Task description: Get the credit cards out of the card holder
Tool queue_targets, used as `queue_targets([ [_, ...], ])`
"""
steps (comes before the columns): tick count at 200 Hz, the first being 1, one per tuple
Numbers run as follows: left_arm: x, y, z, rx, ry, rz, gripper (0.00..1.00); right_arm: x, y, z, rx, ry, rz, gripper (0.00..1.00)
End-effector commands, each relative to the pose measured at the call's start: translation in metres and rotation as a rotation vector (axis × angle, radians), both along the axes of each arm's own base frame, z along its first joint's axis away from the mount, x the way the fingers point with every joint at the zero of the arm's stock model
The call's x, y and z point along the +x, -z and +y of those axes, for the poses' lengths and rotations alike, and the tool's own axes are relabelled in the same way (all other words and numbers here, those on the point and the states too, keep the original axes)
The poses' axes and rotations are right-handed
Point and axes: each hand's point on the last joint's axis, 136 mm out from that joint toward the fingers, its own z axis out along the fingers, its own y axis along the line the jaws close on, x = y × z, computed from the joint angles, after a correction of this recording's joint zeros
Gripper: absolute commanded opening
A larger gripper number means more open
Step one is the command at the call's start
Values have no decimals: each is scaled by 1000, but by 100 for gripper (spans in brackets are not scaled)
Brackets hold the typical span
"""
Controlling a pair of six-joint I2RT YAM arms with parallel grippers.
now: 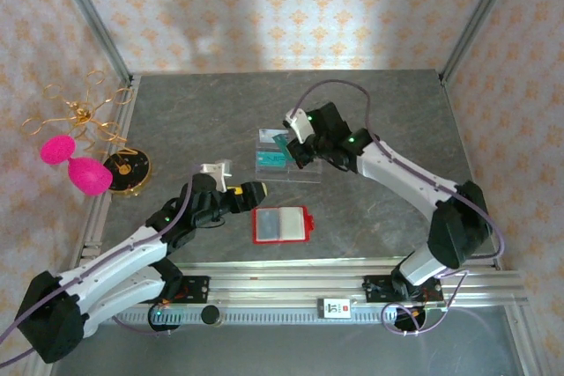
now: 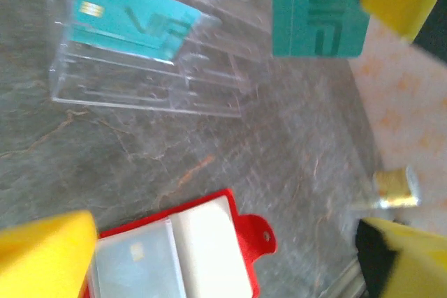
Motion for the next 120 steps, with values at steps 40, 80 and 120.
queue_targets([
  [40,12,2,40,71,-151,10,99,-4,-13,32,-135,-399,-61,0],
  [80,17,-5,48,102,-174,-13,99,4,-12,42,-191,-512,-96,0],
  [120,22,-6,58,146,-205,-30,99,4,4,45,-243,-606,-103,0],
])
